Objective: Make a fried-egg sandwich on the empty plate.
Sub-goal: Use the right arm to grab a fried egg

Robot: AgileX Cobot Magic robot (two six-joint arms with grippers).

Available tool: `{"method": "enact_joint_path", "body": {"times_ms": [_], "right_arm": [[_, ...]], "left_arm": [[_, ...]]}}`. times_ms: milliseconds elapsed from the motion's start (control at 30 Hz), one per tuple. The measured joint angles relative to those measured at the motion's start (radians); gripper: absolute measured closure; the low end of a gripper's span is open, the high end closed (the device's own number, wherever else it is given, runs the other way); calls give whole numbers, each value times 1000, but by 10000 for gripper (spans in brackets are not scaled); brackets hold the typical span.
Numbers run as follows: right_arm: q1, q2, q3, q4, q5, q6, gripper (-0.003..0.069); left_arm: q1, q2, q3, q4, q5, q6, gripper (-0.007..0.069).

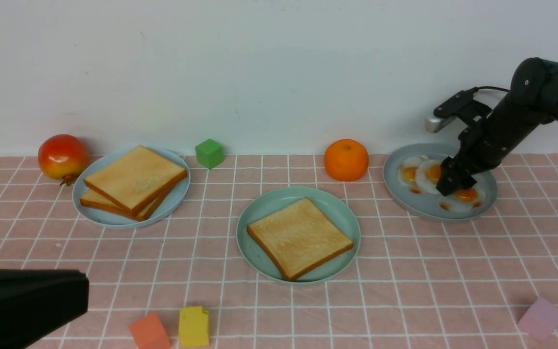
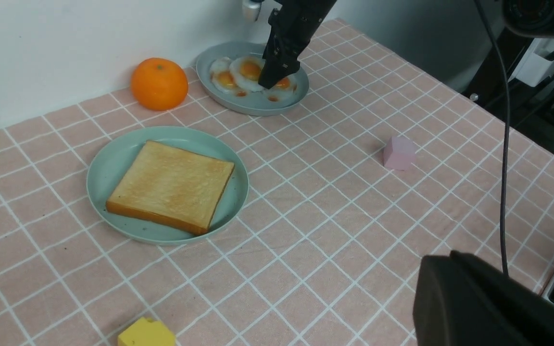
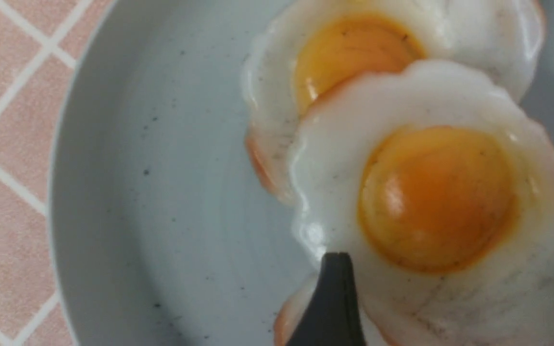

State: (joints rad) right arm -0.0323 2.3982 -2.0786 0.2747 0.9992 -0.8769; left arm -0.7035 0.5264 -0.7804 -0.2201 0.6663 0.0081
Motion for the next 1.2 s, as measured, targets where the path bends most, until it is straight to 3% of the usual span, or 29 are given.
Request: {"method": "enact_joint_path", "body": {"times_ms": [267, 733, 767, 833, 933, 1000, 1200], "right_arm": [[-3, 5, 0, 79, 22, -57, 145], [0, -28, 1, 63, 35, -33, 172], [1, -30, 1, 45, 26, 5, 228], [1, -38, 1, 19, 14, 55, 439], [2, -66, 1, -25, 12, 142, 632], [2, -102, 1, -40, 17, 194, 666], [2, -233, 1, -35, 85, 266, 668]], "left_arm": [[0, 0, 0, 0, 0, 0, 638], [0, 0, 0, 0, 0, 0, 638], [0, 0, 0, -1, 0, 0, 638], [0, 0, 0, -1, 0, 0, 638], [0, 0, 0, 19, 4, 0, 638], [0, 0, 0, 46, 12, 0, 637], [0, 0, 0, 79, 34, 0, 637]]}}
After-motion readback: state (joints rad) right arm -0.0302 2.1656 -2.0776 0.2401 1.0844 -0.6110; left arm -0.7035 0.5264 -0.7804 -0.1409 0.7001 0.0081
